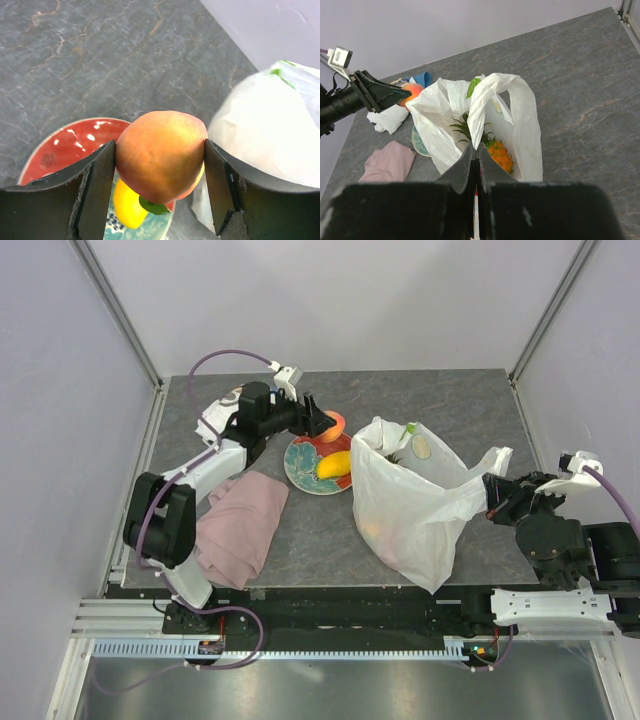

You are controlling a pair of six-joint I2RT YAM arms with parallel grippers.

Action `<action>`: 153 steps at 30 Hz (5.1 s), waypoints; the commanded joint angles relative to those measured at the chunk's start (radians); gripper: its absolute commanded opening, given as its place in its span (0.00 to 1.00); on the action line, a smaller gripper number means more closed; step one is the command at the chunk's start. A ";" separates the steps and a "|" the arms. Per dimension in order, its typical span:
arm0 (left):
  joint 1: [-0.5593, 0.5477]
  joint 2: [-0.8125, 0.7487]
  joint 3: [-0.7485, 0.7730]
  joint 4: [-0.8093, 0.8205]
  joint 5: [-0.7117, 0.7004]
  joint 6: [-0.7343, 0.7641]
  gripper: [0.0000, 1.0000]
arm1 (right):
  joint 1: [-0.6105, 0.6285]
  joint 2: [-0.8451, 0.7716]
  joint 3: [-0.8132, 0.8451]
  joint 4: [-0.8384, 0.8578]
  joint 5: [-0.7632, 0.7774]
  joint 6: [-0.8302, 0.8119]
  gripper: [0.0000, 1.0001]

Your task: Place the fruits into the plastic bag

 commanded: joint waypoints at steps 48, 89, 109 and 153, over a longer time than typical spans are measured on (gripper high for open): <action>-0.607 0.071 0.074 -0.251 0.261 0.164 0.47 | 0.002 0.022 -0.042 0.012 -0.009 0.016 0.00; -0.401 -0.412 -0.033 -0.041 0.008 0.118 0.86 | 0.002 0.019 -0.046 0.012 -0.016 0.024 0.00; -0.058 -0.271 -0.219 -0.102 -0.296 0.233 0.85 | 0.000 0.016 -0.045 0.011 -0.020 0.021 0.00; -0.159 0.298 0.223 -0.458 -0.144 0.483 0.75 | 0.000 0.014 -0.046 0.011 -0.028 0.026 0.00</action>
